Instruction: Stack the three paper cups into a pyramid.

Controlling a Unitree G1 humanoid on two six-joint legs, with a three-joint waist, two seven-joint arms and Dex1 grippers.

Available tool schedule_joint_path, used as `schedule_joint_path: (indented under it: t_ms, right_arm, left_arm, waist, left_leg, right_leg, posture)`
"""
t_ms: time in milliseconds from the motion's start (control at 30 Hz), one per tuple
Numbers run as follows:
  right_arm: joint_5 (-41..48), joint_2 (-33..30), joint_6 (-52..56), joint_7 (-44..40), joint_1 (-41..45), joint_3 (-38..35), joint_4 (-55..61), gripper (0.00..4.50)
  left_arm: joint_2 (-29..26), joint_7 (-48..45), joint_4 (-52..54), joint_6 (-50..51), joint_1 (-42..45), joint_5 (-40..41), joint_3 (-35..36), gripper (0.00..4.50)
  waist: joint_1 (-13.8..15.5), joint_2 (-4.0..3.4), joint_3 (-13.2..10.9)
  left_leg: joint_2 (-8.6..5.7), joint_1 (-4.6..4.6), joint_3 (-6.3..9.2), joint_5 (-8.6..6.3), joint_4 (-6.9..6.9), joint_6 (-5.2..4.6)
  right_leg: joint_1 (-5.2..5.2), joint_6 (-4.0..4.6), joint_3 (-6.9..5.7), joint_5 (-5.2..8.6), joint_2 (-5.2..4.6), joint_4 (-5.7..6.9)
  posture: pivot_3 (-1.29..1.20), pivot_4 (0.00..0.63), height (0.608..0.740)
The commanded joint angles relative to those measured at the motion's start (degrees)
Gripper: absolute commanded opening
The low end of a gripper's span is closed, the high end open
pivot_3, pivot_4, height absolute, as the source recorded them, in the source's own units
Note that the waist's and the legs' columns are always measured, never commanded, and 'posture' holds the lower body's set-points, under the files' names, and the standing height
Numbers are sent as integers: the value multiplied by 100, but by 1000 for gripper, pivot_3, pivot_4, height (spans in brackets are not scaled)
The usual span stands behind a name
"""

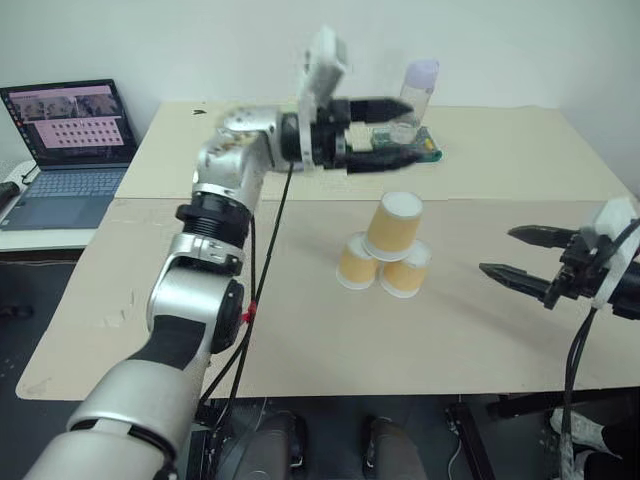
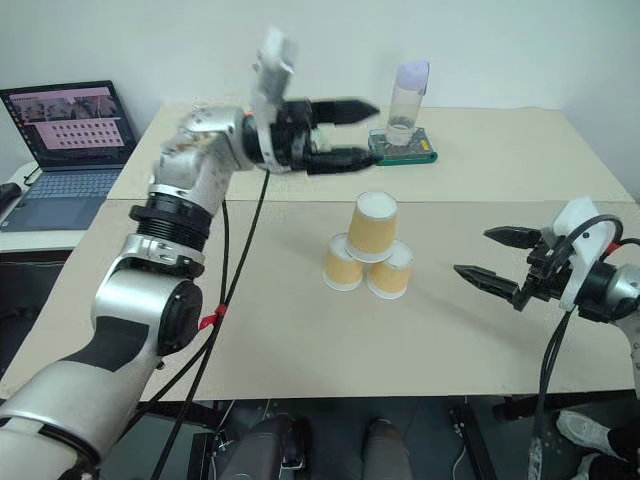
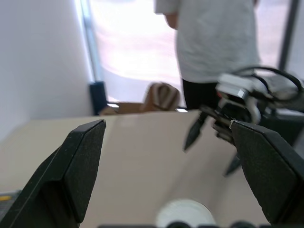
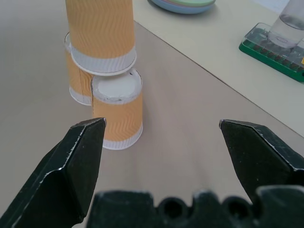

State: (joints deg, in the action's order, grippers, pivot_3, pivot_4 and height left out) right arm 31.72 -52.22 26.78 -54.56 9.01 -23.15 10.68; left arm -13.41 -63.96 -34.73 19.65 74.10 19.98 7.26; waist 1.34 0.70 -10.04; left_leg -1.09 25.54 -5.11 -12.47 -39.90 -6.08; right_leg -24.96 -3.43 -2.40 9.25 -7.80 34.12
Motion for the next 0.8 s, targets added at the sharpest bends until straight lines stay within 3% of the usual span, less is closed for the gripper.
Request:
schedule_joint_path:
  t_ms: [33,133,200,367,533,800]
  right_arm:
    - [-434,140,161,1074,237,-138,77,4500]
    - [-954,423,421,2322,722,-127,-265,4500]
    - [-1075,524,506,2626,866,-128,-320,4500]
    - [-1819,1249,462,4166,1553,116,-716,4500]
    - [-2073,1816,-482,4332,1623,279,-1720,4500]
    - [-2194,1797,-1370,4251,1293,153,-2462,4500]
  left_arm:
    - [-170,1685,956,351,-697,-40,541,4483]
    - [-312,2853,1916,704,-1529,-174,886,4483]
    - [-348,3204,2233,868,-1761,-127,933,4483]
    - [-656,4845,2929,538,-3391,-913,1502,4483]
    - [-576,5795,2982,-96,-4389,-1082,2004,4483]
    - [-541,5971,2868,-594,-5140,-968,2123,4483]
  waist:
    - [-27,-3,2]
    - [-71,-2,1]
    - [-67,-2,1]
    - [-83,-5,5]
    - [-66,8,13]
    - [-56,8,13]
  left_leg:
    - [-2,-4,0,1,1,1]
    - [-5,-7,-4,4,0,6]
    - [-6,-6,-7,12,3,21]
    - [-7,-6,-11,35,18,85]
    - [-5,-12,-16,39,31,94]
    - [-18,-10,-16,6,26,105]
  right_leg:
    - [2,-1,2,-1,-2,4]
    - [1,-4,4,-5,-7,11]
    - [-6,-1,5,-11,-7,9]
    - [-13,3,8,-13,-8,11]
    - [-10,13,3,-19,6,4]
    - [-5,12,2,-20,-5,1]
  posture:
    - [0,150,740]
    - [0,150,740]
    - [0,150,740]
    - [0,150,740]
    - [0,150,740]
    - [0,150,740]
